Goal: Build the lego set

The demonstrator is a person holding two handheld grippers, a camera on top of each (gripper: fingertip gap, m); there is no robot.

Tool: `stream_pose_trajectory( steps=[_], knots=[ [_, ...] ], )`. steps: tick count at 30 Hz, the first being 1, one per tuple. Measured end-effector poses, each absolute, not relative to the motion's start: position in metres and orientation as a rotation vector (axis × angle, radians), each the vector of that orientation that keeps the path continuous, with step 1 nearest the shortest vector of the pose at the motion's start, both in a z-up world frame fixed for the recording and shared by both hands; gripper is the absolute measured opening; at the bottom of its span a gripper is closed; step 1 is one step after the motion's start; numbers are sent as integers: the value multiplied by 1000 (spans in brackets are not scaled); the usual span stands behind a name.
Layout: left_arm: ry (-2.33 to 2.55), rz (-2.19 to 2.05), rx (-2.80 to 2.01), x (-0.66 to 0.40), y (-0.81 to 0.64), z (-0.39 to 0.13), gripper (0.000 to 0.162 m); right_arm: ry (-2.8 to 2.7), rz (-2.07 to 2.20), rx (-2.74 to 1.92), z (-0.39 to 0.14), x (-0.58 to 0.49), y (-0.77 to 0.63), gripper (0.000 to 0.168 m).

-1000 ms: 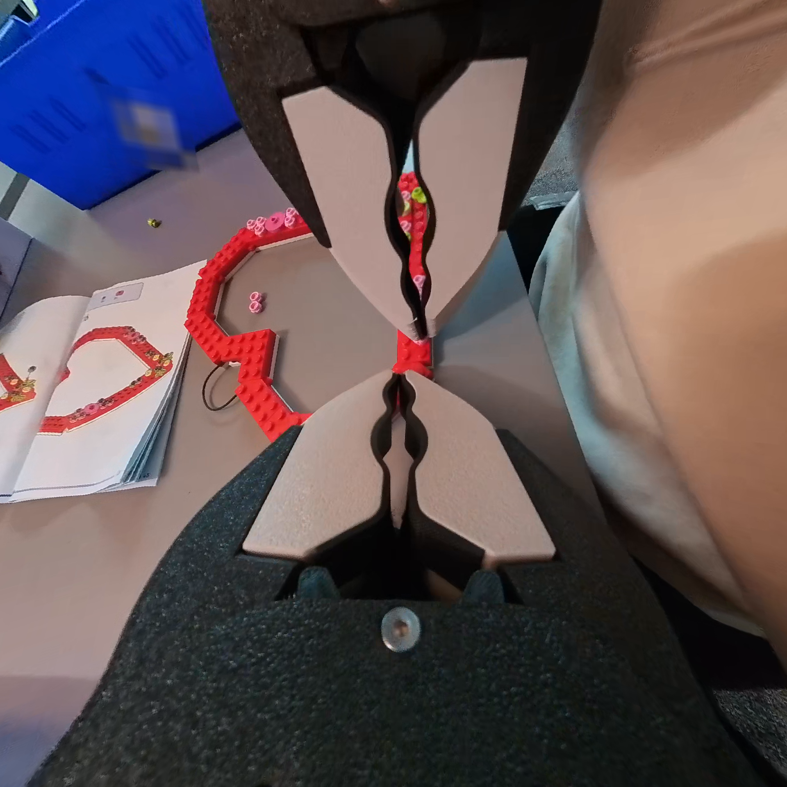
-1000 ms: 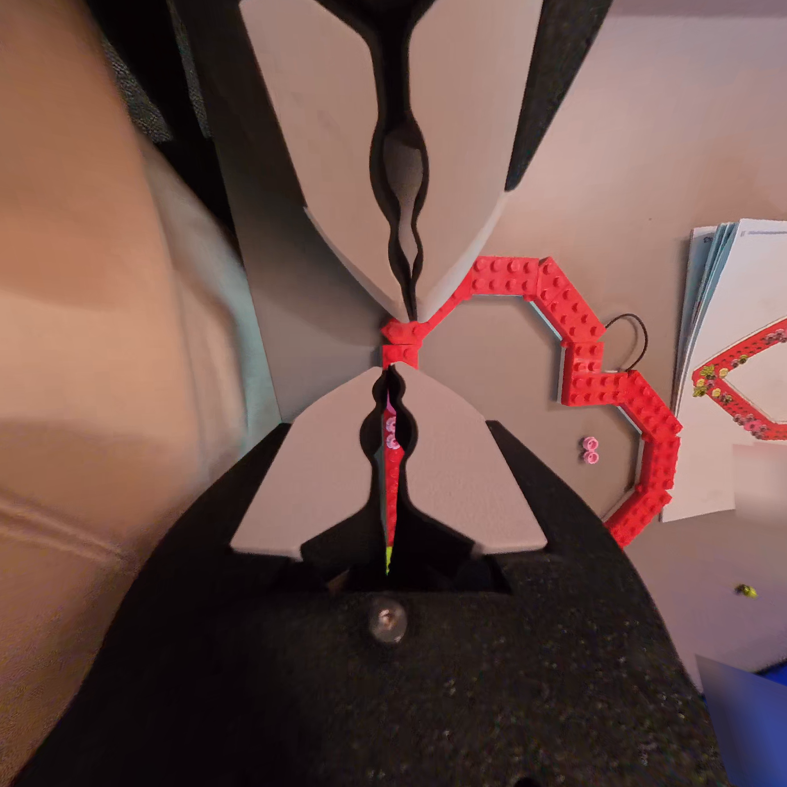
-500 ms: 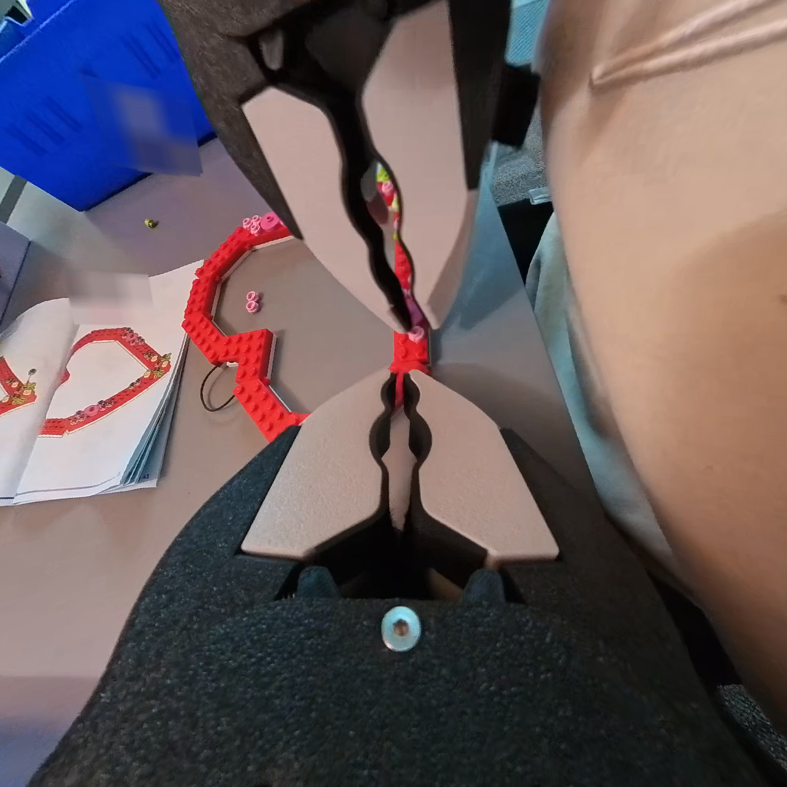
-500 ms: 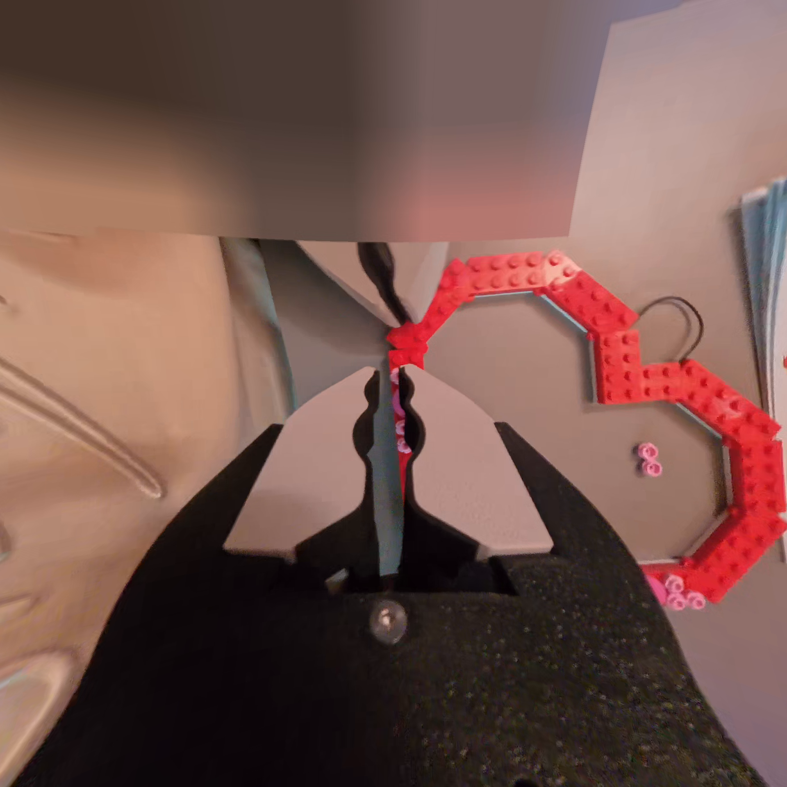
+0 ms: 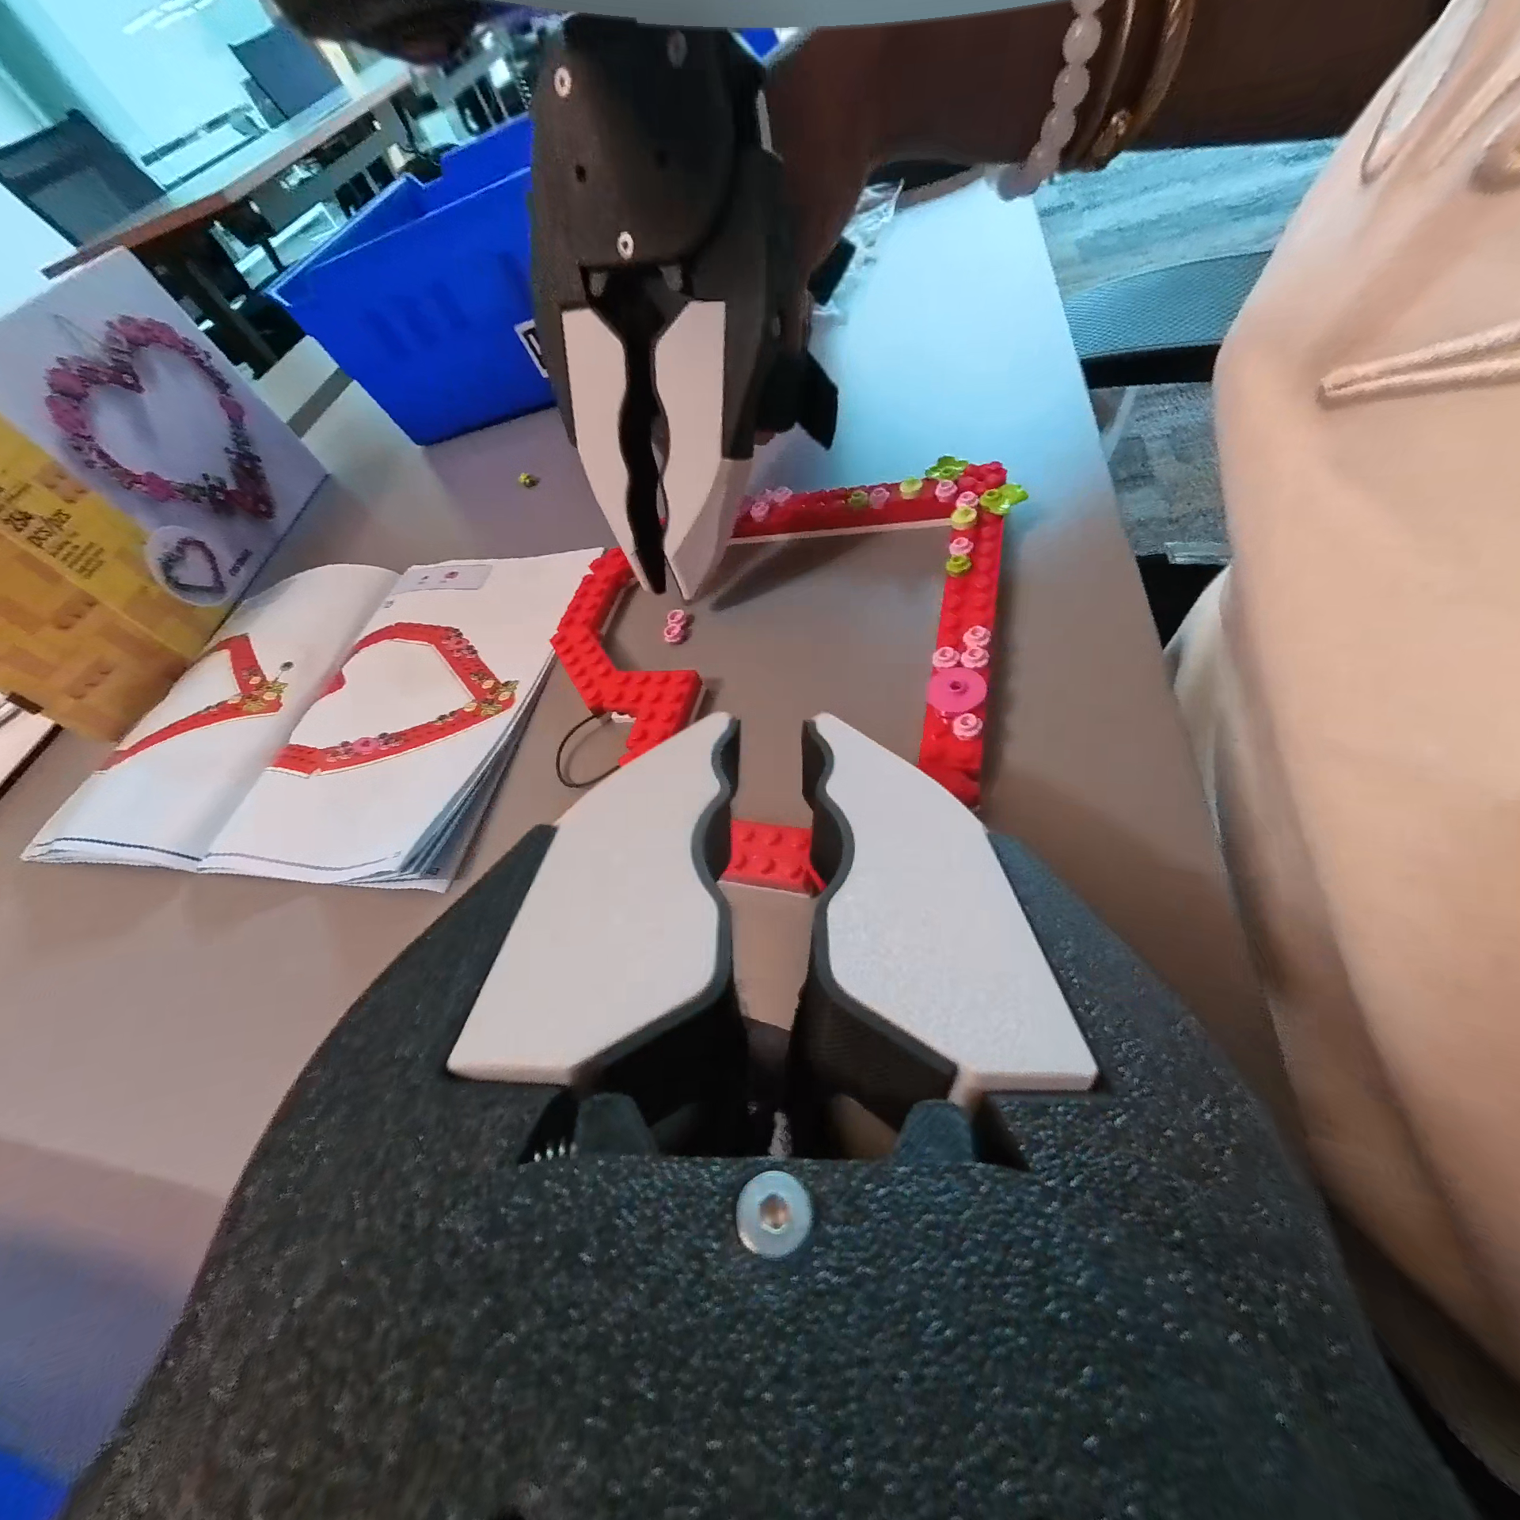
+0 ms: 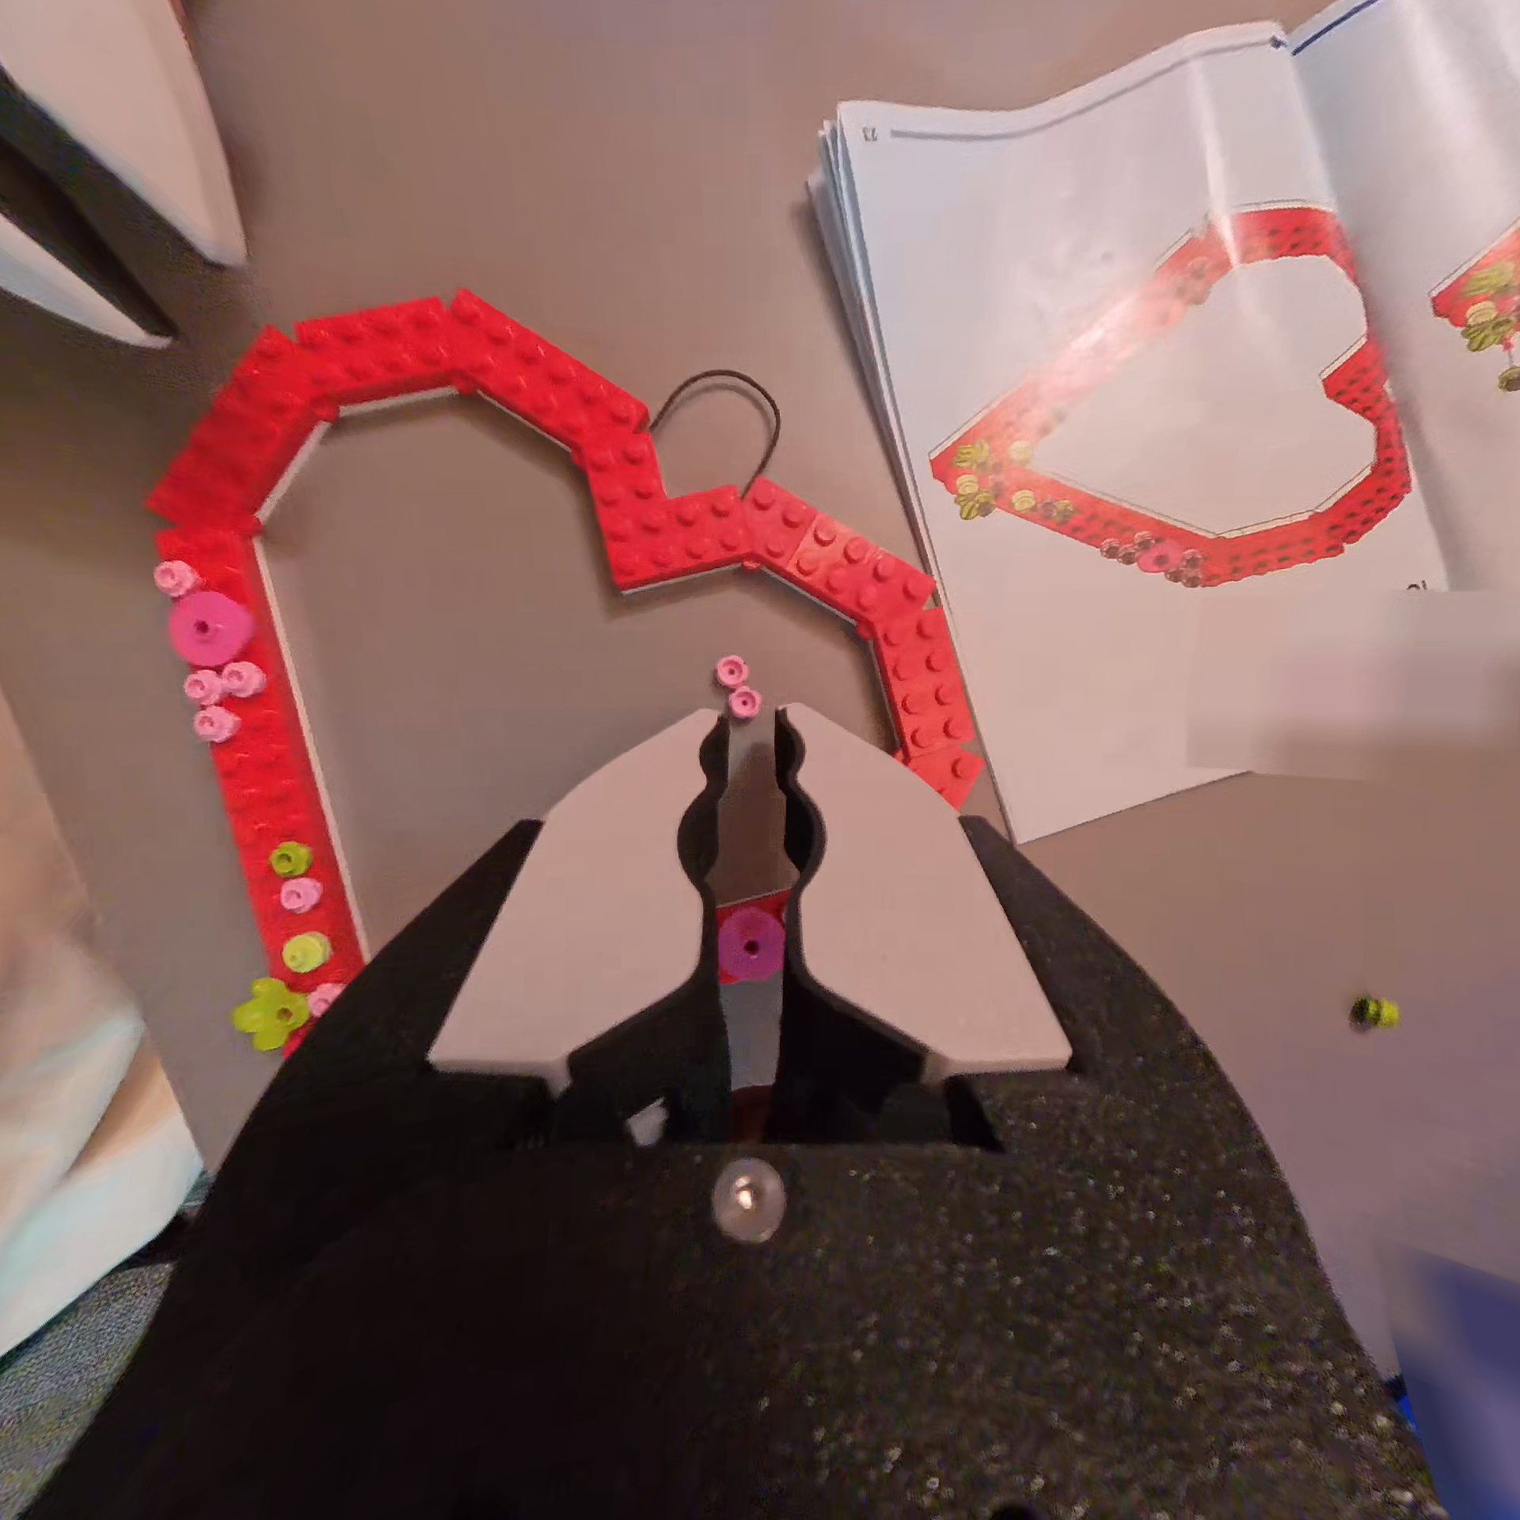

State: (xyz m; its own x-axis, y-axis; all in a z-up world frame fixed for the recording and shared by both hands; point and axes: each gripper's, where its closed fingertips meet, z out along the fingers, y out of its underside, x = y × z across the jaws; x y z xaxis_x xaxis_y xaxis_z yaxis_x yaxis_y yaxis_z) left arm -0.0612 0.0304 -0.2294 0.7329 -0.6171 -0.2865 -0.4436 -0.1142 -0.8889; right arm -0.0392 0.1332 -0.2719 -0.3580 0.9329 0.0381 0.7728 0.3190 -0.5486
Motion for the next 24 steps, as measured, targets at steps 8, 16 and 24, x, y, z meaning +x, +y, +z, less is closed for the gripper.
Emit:
stream_pose_trajectory(
  steps=[8, 16, 24],
  knots=[
    [827, -138, -1738, -63, 36, -228, 22, -2271, 671, -1490, -280, -43, 127, 0],
    [795, -65, -1695, -62, 44, -221, 24, -2089, 902, -1616, -256, -40, 127, 0],
    [798, -32, -1700, -64, 47, -224, 23, -2192, 724, -1607, -278, -45, 122, 11]
  ],
)
